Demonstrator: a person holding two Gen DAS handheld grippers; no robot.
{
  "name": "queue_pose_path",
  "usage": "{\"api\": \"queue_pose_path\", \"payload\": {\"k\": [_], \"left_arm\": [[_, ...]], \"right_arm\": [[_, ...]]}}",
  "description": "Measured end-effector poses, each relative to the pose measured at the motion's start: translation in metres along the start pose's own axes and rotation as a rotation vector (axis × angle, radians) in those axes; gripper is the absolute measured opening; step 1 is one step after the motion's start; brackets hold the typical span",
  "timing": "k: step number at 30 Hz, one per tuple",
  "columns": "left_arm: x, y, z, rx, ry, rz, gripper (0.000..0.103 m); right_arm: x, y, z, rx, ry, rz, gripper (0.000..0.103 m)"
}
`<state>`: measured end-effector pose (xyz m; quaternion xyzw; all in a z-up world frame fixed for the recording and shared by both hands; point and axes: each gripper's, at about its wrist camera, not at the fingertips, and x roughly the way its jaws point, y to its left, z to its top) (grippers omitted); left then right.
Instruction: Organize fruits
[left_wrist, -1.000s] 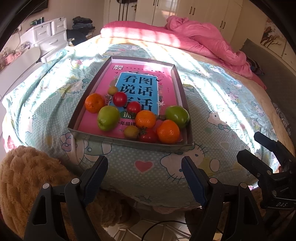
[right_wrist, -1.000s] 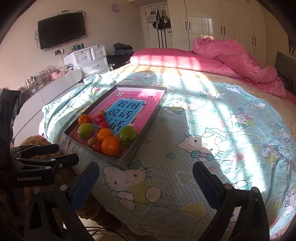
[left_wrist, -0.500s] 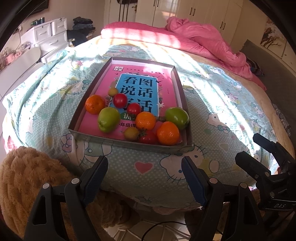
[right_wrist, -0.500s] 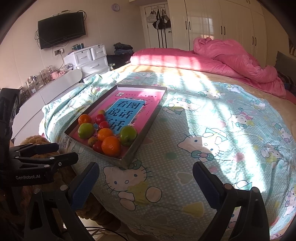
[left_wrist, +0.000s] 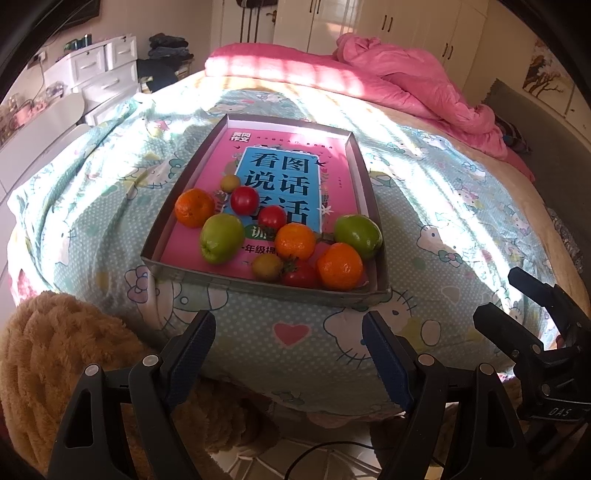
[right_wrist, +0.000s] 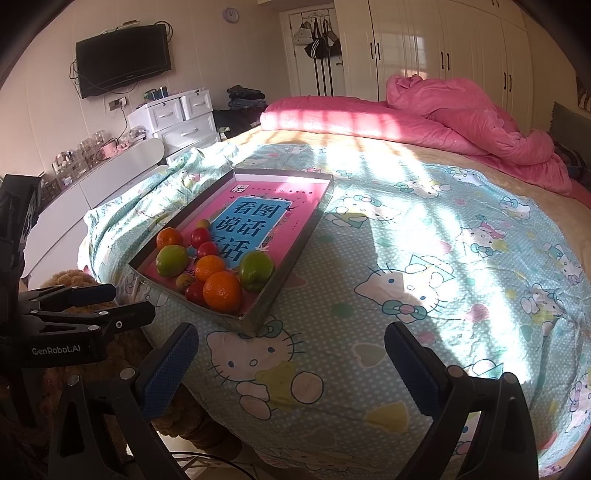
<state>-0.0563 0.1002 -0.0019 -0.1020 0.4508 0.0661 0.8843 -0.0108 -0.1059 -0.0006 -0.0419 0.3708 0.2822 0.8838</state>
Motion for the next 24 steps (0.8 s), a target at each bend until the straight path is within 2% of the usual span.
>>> {"api": "queue_pose_path", "payload": {"k": [16, 24], "left_arm": [[-0.0019, -0.0016, 0.0012, 0.01, -0.016, 0.013, 0.083], [-0.003, -0.0057, 0.0024, 0.019, -0.014, -0.015, 0.083]], "right_arm": [[0.0013, -0.0022, -0.0003, 0.008, -0.001, -0.012, 0.102], [0.0039, -0.0049, -0.0003, 0.016, 0.003, -0.023, 0.102]]}}
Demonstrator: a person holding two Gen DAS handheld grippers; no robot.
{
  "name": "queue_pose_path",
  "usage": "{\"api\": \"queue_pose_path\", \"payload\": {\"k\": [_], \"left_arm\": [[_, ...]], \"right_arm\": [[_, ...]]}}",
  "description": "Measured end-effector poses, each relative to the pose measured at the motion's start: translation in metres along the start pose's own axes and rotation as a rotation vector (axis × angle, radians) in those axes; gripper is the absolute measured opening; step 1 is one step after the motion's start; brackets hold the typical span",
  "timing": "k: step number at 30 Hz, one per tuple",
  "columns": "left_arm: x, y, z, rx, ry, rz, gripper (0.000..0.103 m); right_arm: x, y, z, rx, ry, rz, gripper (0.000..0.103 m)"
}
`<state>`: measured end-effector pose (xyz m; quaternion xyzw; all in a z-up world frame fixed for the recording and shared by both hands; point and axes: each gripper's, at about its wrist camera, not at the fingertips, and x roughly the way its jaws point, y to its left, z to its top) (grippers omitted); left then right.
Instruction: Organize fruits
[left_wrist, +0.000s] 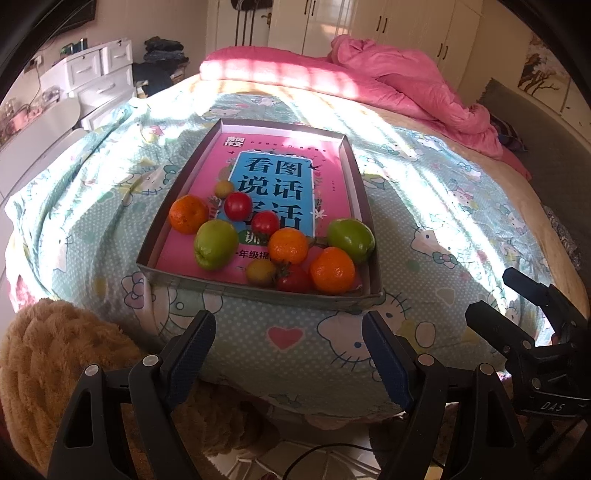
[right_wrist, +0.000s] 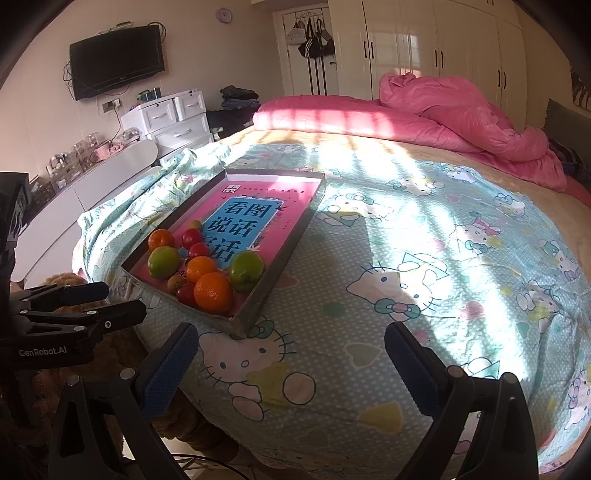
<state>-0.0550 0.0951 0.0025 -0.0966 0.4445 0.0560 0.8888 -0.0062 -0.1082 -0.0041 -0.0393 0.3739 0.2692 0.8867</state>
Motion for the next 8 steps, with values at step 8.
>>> {"api": "queue_pose_path", "payload": {"k": [8], "left_arm": [[0.004, 0.035, 0.019, -0.051, -0.036, 0.086, 0.083]], "right_arm": [[0.015, -0.027, 0.001, 0.082, 0.031, -0.037, 0.102]]}}
